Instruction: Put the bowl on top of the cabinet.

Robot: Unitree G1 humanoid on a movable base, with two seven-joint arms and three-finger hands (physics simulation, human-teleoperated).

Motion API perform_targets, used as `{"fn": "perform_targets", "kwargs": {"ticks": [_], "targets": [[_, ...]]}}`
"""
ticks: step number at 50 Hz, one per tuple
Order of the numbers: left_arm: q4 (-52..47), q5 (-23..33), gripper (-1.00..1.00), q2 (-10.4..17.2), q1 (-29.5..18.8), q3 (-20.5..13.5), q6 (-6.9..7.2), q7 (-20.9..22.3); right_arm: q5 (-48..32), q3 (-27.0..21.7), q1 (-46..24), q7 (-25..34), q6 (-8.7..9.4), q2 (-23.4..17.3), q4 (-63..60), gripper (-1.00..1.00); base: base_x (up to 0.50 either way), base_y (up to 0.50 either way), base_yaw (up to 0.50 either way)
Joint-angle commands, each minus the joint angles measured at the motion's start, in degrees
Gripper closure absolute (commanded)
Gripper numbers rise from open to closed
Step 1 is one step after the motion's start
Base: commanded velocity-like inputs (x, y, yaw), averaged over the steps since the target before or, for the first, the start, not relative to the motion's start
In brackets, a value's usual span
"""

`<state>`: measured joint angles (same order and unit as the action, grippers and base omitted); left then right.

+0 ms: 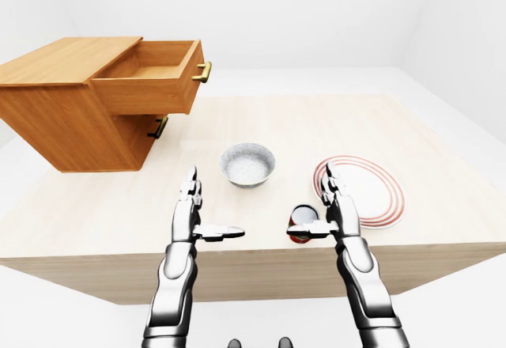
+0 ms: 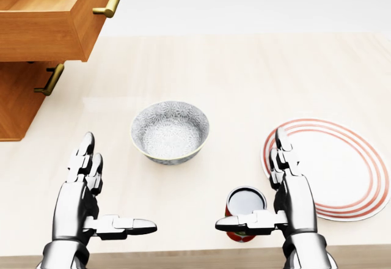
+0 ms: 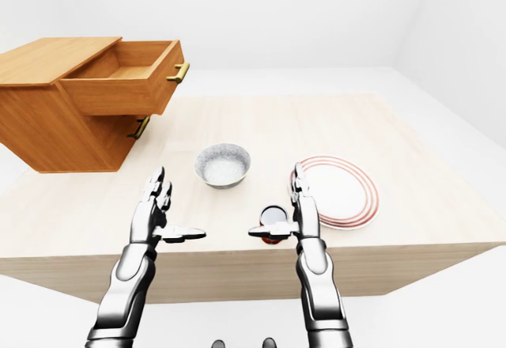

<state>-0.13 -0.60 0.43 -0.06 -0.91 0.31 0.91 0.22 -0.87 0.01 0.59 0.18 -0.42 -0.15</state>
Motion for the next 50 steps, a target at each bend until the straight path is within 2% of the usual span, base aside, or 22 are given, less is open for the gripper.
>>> {"fn": "perform_targets", "kwargs": {"ticks": [1,17,23,24,25,30,35,37,50], "targets": [[-0.50,-1.45,-1.00,0.61,0.11,-1.45,1.02,1.70,0.10,-1.28,0.21,0.59,0.63,-0.58,-0.95,-1.00,0.00,0.00,0.00],[-1.49,-1.57,-1.00,0.53,0.54,-1.29,1.39,1.80,-0.38,-1.09,0.42,0.57,0.68,-0.55,-1.13,-1.00,0.00,0.00,0.00],[-1.91,-0.20,-1.00,0.67,0.78,-0.83,1.50,1.67,-0.20,-1.33,0.12,0.19,1.77,-0.56,-1.44,-1.00,0.00,0.00,0.00],[-1.95,-0.18,-1.00,0.65,0.63,-0.90,1.85,1.62,-0.18,-1.32,0.08,0.14,1.98,-0.55,-1.55,-1.00,0.00,0.00,0.00],[-2.42,-0.79,-1.00,0.69,0.53,-1.02,3.10,2.14,-0.13,-1.35,0.06,0.10,2.07,-0.55,-1.56,-1.00,0.00,0.00,0.00],[-2.55,-0.50,-1.00,0.55,1.05,-0.96,2.30,2.27,0.23,-1.45,0.13,-0.05,2.79,-0.53,-2.15,-1.00,0.04,0.00,0.00],[-3.55,-1.04,-1.00,0.59,1.23,-1.25,3.05,2.32,0.75,-1.37,0.53,0.37,2.65,-0.48,-2.98,-1.00,0.41,0.00,0.00],[-3.26,-1.19,-1.00,0.57,1.18,-1.28,2.78,2.44,1.17,-1.43,0.58,0.61,2.76,-0.47,-3.23,-1.00,0.50,0.00,0.00],[-4.55,-1.60,-1.00,0.55,1.55,-1.24,3.42,2.60,0.73,-1.15,0.55,0.42,2.41,-0.43,-2.76,-1.00,0.50,0.00,0.00]]}}
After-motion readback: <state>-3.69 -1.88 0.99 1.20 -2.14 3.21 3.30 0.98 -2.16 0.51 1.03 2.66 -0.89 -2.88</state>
